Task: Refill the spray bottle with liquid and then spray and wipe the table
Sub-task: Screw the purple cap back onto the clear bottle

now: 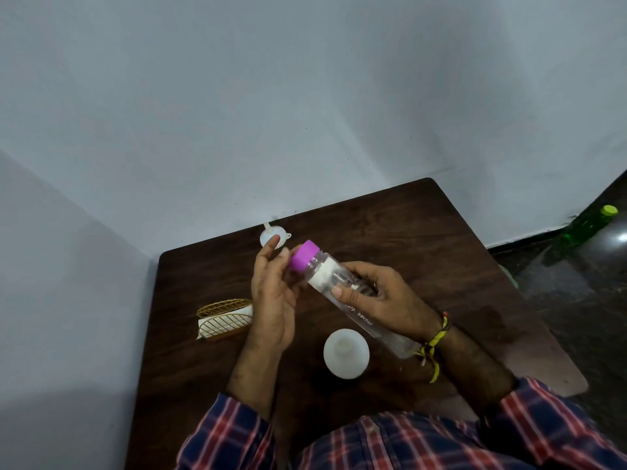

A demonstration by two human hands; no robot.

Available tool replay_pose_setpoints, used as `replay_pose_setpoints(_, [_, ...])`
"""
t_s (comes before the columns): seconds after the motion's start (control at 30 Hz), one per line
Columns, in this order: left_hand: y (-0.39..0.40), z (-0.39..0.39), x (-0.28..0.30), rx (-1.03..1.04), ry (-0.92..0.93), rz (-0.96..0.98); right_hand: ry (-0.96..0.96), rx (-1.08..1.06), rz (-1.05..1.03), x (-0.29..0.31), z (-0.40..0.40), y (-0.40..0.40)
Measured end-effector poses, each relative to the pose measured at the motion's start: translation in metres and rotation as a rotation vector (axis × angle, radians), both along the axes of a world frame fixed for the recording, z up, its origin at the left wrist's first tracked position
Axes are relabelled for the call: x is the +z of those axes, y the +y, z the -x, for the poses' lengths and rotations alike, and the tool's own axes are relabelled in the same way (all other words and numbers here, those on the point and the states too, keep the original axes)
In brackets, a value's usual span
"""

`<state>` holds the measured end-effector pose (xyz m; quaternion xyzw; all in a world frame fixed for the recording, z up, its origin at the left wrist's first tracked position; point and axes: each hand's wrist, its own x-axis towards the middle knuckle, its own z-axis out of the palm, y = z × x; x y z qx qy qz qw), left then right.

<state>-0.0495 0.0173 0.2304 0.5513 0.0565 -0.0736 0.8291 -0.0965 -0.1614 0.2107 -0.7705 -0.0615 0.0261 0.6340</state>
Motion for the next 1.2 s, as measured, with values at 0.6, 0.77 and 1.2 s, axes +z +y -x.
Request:
replay_pose_setpoints(0.6, [0.006, 0.005, 0.001, -0.039, 0.036, 0.056, -0.05, 0.046, 0.053, 0.001, 0.002, 0.0])
replay_pose_setpoints(0.77, [0.005, 0.007, -0.003, 0.036, 0.015, 0.01, 0.03, 0.091, -0.037, 0.003, 0.004, -0.001])
replay_pose_setpoints(1.2, [0.016, 0.014, -0.007, 0.071, 0.007, 0.048, 0.168, 0.16, -0.144, 0.002, 0.008, 0.009])
